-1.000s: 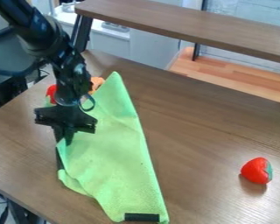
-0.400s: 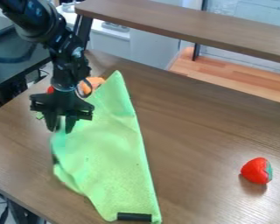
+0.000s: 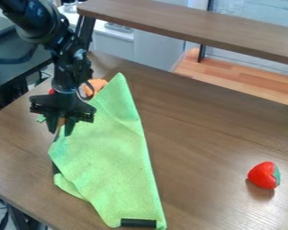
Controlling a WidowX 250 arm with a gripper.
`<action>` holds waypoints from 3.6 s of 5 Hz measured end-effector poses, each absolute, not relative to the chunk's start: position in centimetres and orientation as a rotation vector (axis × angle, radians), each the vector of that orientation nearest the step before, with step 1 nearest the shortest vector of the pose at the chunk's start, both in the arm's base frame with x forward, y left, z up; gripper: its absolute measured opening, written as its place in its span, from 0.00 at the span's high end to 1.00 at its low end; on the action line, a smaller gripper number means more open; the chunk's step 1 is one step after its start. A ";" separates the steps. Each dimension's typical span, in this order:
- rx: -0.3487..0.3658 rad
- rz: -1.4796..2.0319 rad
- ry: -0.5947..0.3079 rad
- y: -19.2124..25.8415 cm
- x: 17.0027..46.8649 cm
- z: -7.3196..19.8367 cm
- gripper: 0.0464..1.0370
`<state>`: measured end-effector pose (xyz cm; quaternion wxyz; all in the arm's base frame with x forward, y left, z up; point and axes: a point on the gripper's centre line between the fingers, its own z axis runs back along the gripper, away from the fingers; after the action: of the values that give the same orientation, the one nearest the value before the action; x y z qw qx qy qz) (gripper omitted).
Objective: Unfold the cloth from left to right
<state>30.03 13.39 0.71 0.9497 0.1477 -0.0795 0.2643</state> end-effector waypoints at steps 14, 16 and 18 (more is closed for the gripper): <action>-0.003 0.599 -0.195 1.6 38.8 3.3 1.00; -0.151 0.659 -0.175 -2.0 42.3 4.5 1.00; -0.192 0.685 -0.180 -3.7 43.5 4.4 1.00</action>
<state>43.50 -3.75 4.42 0.9335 -0.0940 -0.0880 0.3347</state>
